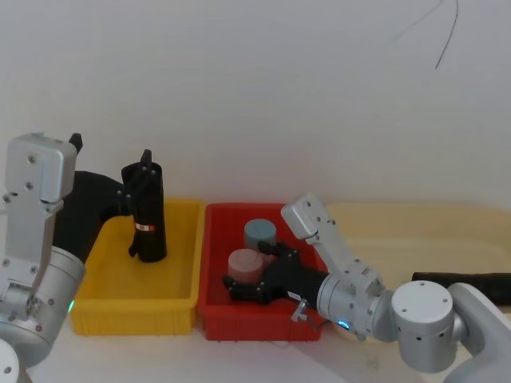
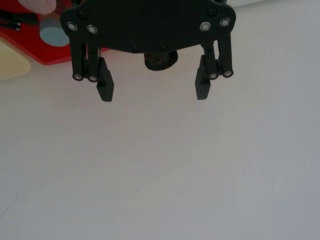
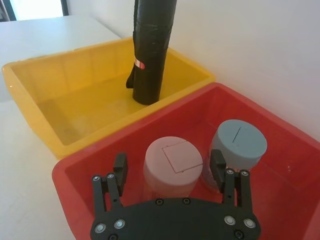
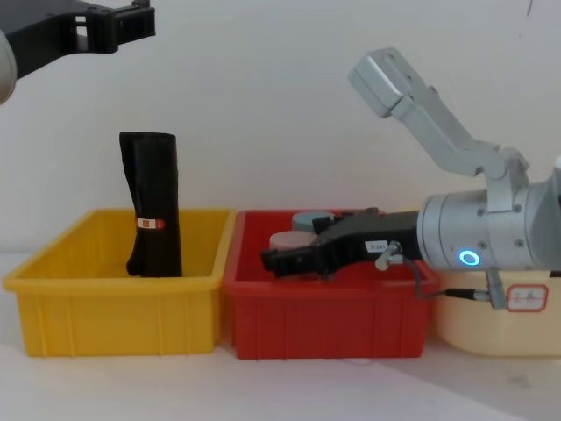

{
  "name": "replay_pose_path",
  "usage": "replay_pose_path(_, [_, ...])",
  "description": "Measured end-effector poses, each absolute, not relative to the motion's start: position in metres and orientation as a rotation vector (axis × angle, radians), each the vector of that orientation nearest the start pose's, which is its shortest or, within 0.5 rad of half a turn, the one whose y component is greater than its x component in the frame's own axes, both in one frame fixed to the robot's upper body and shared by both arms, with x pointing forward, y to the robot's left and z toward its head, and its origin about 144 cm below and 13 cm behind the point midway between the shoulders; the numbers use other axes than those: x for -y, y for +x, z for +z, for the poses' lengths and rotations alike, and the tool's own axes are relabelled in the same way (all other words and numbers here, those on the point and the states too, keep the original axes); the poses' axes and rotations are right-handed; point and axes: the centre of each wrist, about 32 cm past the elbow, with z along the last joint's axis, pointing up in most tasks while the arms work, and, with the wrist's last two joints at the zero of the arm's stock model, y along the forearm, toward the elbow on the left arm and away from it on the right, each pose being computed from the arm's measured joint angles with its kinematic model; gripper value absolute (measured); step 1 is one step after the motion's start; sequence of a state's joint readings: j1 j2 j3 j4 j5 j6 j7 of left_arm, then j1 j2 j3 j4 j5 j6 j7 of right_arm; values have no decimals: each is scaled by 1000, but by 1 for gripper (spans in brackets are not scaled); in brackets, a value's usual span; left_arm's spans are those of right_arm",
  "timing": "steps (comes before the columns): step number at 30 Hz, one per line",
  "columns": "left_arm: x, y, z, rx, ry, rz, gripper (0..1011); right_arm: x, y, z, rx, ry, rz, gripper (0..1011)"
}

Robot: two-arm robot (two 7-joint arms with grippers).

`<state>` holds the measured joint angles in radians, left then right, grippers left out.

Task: Pick up the garbage bag with the one hand and transfer it to the other hand.

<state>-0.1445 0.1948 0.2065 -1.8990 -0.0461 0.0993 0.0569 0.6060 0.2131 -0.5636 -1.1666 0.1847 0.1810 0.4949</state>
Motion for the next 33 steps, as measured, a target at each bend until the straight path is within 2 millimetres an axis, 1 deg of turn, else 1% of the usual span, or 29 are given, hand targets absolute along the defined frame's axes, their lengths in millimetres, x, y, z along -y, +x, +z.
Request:
replay_pose_path(7, [-202,466,1282,368,-166,1380,1000,159,596,1213,83,-313,-694,1001])
replay_pose_path(13, [-202,466,1282,368,-166,1380,1001,158,596,1212,82,-313,-695,885])
replay_pose_path(14, [-202,466,1282,368,-166,1380,1001,157,596,1212,82,-313,-696,850])
replay_pose_path(15, [-202,466,1282,368,-166,1380,1000,157,596,1212,82,-313,-697,840])
replay_pose_path(17, [-202,466,1282,368,-166,1380,1000,157,596,1212,82,-311,-700,762])
replay_pose_path(19, [-202,466,1282,368,-166,1380,1000,156,596,1212,81,-310,-703,709])
replay_pose_path(20, [-202,466,1282,368,-166,1380,1000,156,596,1212,81,-309,-703,709])
replay_pose_path(21, [-202,466,1282,368,-166,1380,1000,156,596,1213,80,-308,-705,665])
replay_pose_path(30, [-202,466,1282,368,-166,1380,1000,158,594,1220,97,-281,-720,665])
replay_pose_path(33, [-202,466,1282,368,-166,1380,1001,162,592,1230,115,-248,-732,665])
